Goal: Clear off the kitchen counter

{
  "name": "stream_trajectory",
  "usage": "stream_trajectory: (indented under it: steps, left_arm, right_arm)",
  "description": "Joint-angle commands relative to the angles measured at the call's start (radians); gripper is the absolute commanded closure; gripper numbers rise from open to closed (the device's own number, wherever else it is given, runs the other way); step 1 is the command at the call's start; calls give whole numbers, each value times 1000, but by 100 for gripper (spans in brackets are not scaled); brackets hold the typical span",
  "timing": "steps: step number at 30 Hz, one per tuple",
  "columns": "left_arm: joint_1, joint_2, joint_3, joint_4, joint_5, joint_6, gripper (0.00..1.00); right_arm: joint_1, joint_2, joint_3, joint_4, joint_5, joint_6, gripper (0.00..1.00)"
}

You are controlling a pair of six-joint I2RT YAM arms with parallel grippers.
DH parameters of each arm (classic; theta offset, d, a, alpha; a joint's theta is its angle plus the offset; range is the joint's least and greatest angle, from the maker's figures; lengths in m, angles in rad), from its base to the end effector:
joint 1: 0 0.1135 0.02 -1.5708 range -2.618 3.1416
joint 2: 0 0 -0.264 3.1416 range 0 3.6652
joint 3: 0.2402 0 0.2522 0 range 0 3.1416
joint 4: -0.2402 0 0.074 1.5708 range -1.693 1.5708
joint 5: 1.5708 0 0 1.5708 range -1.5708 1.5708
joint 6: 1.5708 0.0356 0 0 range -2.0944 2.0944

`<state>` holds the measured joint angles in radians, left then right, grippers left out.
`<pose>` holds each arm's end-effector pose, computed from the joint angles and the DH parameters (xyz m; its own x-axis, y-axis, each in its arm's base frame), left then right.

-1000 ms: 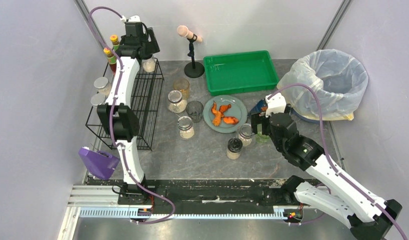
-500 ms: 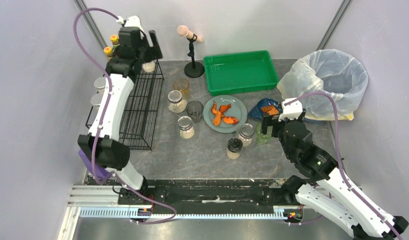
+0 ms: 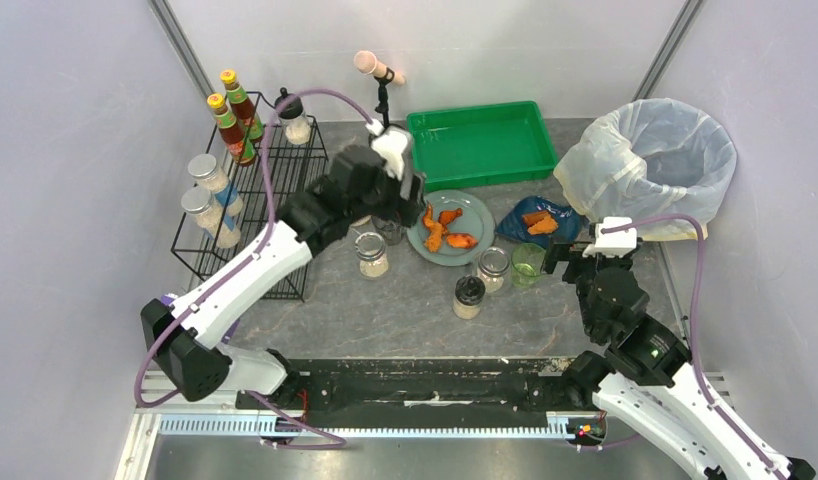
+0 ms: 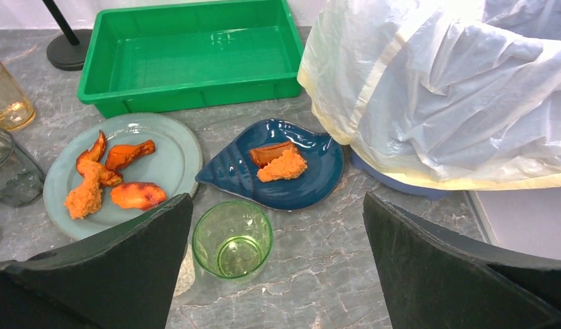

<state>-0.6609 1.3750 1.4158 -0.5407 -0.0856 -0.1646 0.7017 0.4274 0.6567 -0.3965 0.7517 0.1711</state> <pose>0.2442 -0.1861 0.3899 -0.4638 0.1538 -0.8725 0.4829 0.8696 -0.1034 0.0946 0.0481 0.3204 -0.1180 0.0632 -0.9910 0.0637 0.9964 0.0559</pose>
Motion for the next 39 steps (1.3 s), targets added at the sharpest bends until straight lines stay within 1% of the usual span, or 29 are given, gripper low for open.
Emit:
stream_trajectory:
  steps: [1,5,9,13,15,19,21,22,25,33,36,39]
  left_arm:
    - [-138,-75,-154,162,73,67,8]
    - [-249,-97,-296,285,126,71,8]
    - [-325,-90,-404,385,149,70,8]
    - [-386,-43,-449,440,159,86,8]
    - [-409,-13,-459,461,140,104,8]
    - [-424,51,-476,531,131,112,8]
    - [-425,86,-474,536,122,114,8]
    - [-424,100,-474,571,114,115,8]
    - [-426,146,-469,610,73,125,7]
    - [-424,265,-421,614,65,123,8]
    - [-424,283,-414,616,79,119,10]
    - [-424,284,-413,634,81,113,17]
  right_arm:
    - [-4,-30,-13,61,46,-32,2]
    - [-4,-41,-20,62,54,-35,2]
    - [-3,-44,-25,60,52,-33,2]
    - [-4,-54,-28,52,56,-28,2]
    - [-4,-56,-25,43,60,-25,2]
    - [-4,-58,-17,32,64,-25,2]
    - [-4,-57,-14,29,69,-28,2]
    - [-4,-56,-14,28,70,-28,2]
    - [-4,-55,-15,28,72,-29,2]
    - [-4,-41,-16,29,79,-29,2]
    - [-4,-41,-15,29,82,-32,2]
    - [-4,-38,-19,29,86,-34,2]
